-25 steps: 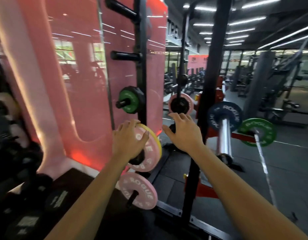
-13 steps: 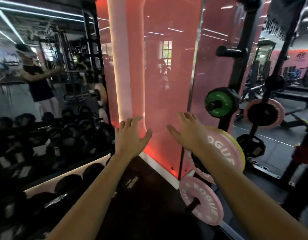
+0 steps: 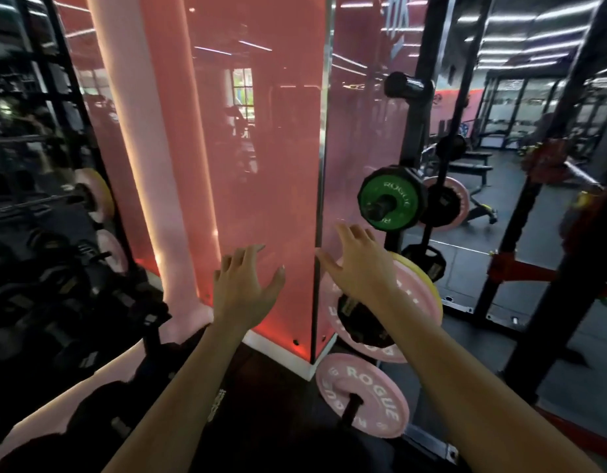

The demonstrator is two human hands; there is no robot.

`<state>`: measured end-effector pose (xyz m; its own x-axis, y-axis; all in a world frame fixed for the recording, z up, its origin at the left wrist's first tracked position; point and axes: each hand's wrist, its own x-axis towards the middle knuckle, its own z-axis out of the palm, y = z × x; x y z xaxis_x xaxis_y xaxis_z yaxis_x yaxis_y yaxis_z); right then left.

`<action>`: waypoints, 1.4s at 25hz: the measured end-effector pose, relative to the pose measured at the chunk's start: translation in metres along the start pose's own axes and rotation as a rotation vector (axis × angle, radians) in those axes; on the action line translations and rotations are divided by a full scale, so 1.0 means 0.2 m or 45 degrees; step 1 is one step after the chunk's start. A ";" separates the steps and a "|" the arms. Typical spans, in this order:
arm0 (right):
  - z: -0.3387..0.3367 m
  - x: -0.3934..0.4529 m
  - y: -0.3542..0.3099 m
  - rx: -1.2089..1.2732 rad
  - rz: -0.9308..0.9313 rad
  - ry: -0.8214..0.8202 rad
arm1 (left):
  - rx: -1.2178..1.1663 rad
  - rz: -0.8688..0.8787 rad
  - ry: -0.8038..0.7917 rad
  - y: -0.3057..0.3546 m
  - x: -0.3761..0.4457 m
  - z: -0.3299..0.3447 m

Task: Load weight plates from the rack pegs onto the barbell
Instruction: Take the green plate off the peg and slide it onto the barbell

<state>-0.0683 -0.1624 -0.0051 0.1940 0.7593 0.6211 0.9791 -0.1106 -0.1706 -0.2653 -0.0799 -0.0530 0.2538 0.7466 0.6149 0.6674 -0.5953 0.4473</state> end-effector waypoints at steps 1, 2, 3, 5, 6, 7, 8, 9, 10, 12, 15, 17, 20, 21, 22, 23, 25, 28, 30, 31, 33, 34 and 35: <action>0.03 0.04 0.07 0.009 0.055 0.029 | -0.027 0.033 -0.006 0.01 0.06 0.08; 0.06 0.07 0.14 0.018 0.114 0.058 | -0.045 0.066 -0.017 0.03 0.12 0.15; 0.08 0.11 0.20 0.026 0.168 0.080 | -0.056 0.096 -0.032 0.05 0.17 0.20; 0.12 0.22 0.32 0.054 0.264 0.115 | -0.070 0.145 -0.049 0.08 0.33 0.31; 0.14 0.27 0.37 0.059 0.300 0.123 | -0.088 0.149 -0.048 0.09 0.42 0.36; 0.17 0.32 0.42 0.054 0.328 0.124 | -0.106 0.147 -0.041 0.09 0.50 0.41; 0.19 0.36 0.47 0.042 0.355 0.131 | -0.123 0.159 -0.039 0.09 0.56 0.46; 0.22 0.41 0.53 0.034 0.398 0.146 | -0.145 0.174 -0.048 0.09 0.64 0.52; 0.23 0.44 0.58 0.025 0.445 0.159 | -0.167 0.184 -0.059 0.09 0.69 0.59; 0.28 0.50 0.68 -0.024 0.513 0.161 | -0.205 0.197 -0.100 0.11 0.80 0.72; 0.35 0.59 0.83 -0.116 0.594 0.173 | -0.315 0.244 -0.199 0.15 0.98 0.96; 0.39 0.64 0.92 -0.177 0.664 0.188 | -0.402 0.327 -0.260 0.19 1.11 1.11; 0.42 0.73 1.03 -0.255 0.740 0.193 | -0.460 0.448 -0.264 0.26 1.29 1.30; 0.43 0.76 1.07 -0.282 0.756 0.196 | -0.471 0.469 -0.276 0.28 1.35 1.35; 0.45 0.80 1.10 -0.307 0.767 0.206 | -0.483 0.485 -0.297 0.30 1.41 1.41; 0.46 0.83 1.12 -0.332 0.777 0.220 | -0.502 0.499 -0.324 0.31 1.45 1.46; 0.48 0.88 1.15 -0.402 0.799 0.256 | -0.552 0.533 -0.342 0.34 1.50 1.53; 0.51 0.90 1.15 -0.494 0.820 0.321 | -0.512 0.606 -0.234 0.35 1.51 1.59; 0.52 0.90 1.13 -0.509 0.832 0.340 | -0.496 0.635 -0.183 0.37 1.51 1.59; 0.53 0.90 1.12 -0.508 0.837 0.338 | -0.499 0.629 -0.183 0.39 1.50 1.58; 0.54 0.90 1.10 -0.507 0.855 0.326 | -0.510 0.593 -0.200 0.42 1.47 1.58; 0.55 0.90 1.09 -0.509 0.862 0.318 | -0.527 0.573 -0.214 0.42 1.45 1.57; 0.55 0.91 1.08 -0.508 0.868 0.311 | -0.551 0.561 -0.227 0.41 1.44 1.57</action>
<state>0.1720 0.0224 -0.0139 0.7159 0.2874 0.6363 0.5809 -0.7507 -0.3146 0.0827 0.1786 -0.0425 0.5771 0.4205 0.7001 0.1409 -0.8957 0.4218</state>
